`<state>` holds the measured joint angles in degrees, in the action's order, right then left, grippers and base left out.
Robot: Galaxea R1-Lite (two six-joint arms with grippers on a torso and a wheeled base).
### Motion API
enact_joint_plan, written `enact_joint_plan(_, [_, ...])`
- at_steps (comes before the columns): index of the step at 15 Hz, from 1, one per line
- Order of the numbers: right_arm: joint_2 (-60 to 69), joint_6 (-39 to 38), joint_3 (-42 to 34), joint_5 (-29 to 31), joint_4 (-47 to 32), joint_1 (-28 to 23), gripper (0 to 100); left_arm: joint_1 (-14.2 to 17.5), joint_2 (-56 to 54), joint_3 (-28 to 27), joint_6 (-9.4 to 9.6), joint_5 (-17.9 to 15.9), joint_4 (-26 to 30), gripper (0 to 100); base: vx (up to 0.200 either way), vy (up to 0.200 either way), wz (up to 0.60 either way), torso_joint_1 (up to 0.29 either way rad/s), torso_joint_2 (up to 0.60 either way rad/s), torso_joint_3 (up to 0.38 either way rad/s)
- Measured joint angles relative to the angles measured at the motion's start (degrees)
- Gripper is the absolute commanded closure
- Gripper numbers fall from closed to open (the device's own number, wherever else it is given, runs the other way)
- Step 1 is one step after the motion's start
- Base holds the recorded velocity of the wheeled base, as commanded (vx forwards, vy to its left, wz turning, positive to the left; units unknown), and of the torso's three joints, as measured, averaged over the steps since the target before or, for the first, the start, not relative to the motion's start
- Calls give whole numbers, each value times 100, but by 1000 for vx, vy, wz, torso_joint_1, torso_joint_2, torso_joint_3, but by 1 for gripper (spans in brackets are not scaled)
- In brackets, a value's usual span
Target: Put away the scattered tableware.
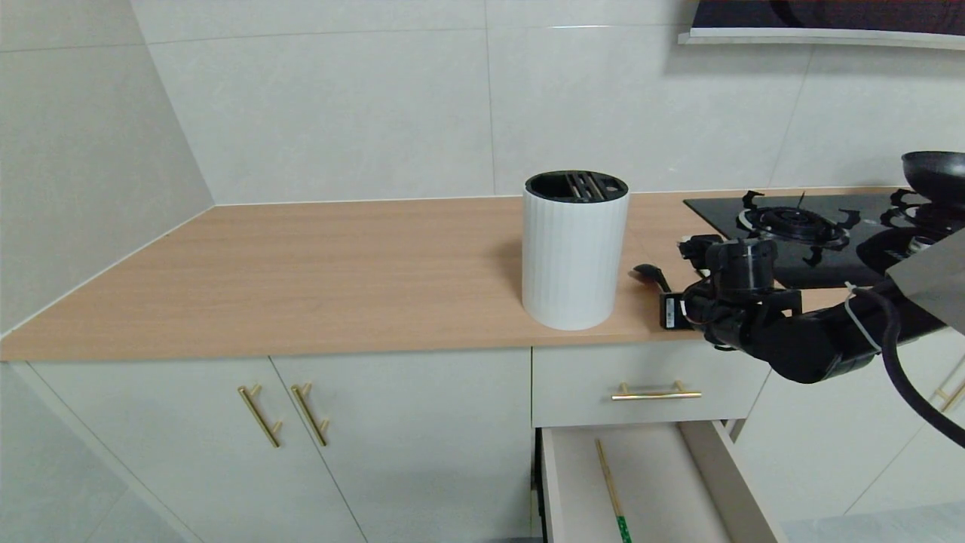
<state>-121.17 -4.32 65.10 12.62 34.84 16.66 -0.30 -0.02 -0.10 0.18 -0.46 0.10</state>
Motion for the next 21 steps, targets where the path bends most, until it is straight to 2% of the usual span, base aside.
enact_joint_plan(7, [717, -39, -485, 117, -154, 174, 100, -2, 0, 0, 0, 2, -2, 0, 0, 0, 0, 0, 0, 0])
enact_joint_plan(13, [2211, -191, -1824, 121, -833, 577, 100, 0, 0, 0, 0, 0, 0, 0, 0, 0, 0, 0, 0, 0])
enact_joint_plan(18, [3337, -316, -2964, -184, -1276, 616, 100, 0, 0, 0, -2, 2, 1, 0, 0, 0, 0, 0, 0, 0])
enact_joint_plan(21, [3621, -293, -3279, -228, -1292, 616, 100, 1, 0, 0, -2, 2, 0, 0, 0, 0, 0, 0, 0, 0])
